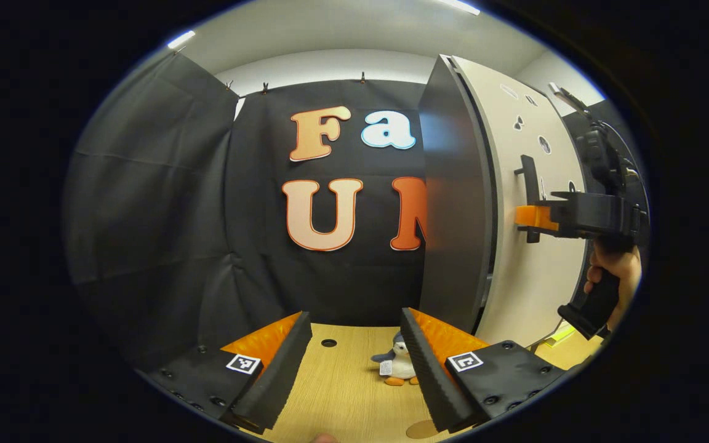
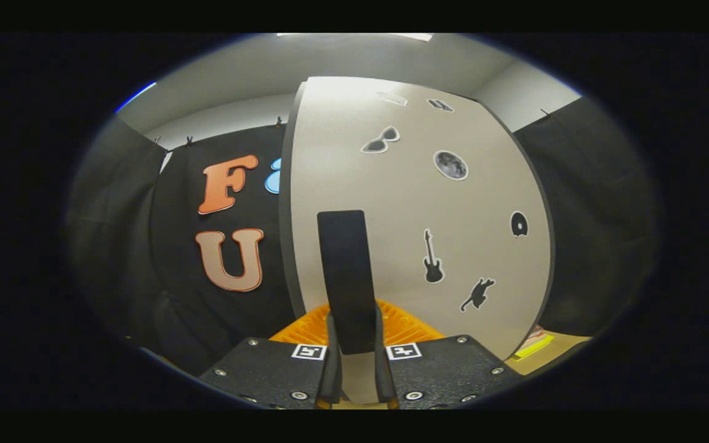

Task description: Open the cabinet door with the right hand, grasp the bottle in the cabinet with the left hand and place it on the coaster, then close the cabinet door with the right hand.

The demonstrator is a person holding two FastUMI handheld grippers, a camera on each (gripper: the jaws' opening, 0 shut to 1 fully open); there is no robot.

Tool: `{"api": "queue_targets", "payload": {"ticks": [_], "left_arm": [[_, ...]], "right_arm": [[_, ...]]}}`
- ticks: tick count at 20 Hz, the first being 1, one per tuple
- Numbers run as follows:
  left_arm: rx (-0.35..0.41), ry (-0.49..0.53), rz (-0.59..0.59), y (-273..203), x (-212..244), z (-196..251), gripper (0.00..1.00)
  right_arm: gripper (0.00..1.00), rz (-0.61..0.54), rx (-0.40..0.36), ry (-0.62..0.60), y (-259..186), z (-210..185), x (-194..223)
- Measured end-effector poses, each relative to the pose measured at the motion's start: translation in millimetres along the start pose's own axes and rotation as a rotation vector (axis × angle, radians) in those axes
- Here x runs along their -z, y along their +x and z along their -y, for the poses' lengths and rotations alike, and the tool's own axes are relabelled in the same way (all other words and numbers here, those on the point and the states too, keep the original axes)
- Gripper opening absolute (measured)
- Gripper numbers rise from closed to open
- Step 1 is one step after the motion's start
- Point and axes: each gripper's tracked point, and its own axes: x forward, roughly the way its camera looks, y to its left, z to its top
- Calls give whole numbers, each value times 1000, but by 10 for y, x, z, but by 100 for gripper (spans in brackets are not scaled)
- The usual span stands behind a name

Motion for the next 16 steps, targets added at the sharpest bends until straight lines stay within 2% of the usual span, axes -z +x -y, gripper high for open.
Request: {"api": "queue_targets", "payload": {"ticks": [9,13,16], "left_arm": [[153,-2,2,5,25,462,95],[164,-20,0,-74,-18,645,95],[142,-55,-8,-204,12,790,95]], "right_arm": [[21,-3,28,-21,-195,153,-51],[21,-7,-8,-15,-254,170,-56],[21,-4,-60,-20,-308,192,-73]]}}
